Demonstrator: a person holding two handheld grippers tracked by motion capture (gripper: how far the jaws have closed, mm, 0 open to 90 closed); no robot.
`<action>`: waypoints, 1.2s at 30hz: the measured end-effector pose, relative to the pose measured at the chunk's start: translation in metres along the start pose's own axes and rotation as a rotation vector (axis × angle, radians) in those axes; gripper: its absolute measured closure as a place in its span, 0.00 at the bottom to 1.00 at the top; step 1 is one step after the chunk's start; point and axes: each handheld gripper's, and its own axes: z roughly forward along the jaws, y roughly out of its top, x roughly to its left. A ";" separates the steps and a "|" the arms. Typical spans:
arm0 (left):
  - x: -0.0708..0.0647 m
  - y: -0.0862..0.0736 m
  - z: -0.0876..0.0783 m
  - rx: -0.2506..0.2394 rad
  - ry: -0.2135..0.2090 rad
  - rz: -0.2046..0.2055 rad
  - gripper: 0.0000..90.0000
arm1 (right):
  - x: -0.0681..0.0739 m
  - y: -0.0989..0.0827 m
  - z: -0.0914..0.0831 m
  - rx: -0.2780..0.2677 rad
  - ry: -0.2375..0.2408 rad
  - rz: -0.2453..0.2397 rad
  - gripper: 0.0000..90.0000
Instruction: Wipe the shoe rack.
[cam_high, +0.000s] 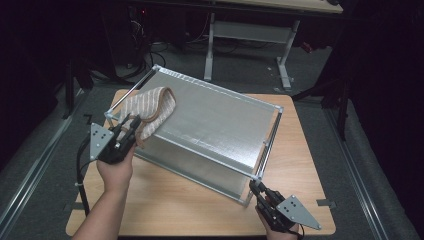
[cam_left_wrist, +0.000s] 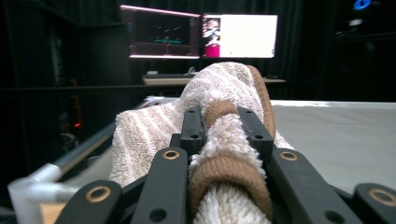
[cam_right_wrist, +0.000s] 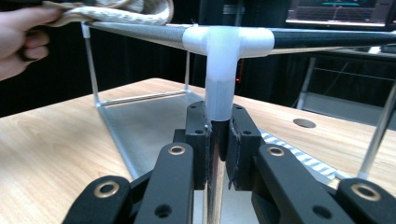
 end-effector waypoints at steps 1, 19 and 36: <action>-0.003 -0.002 -0.006 -0.008 -0.014 -0.004 0.83 | 0.000 0.000 0.000 0.000 -0.003 0.002 0.91; -0.034 -0.030 -0.055 0.044 -0.125 0.002 0.83 | -0.019 0.004 0.006 0.005 -0.108 0.038 0.91; -0.031 -0.084 -0.067 0.090 -0.191 0.001 0.83 | -0.038 0.001 0.012 -0.012 -0.157 0.054 0.90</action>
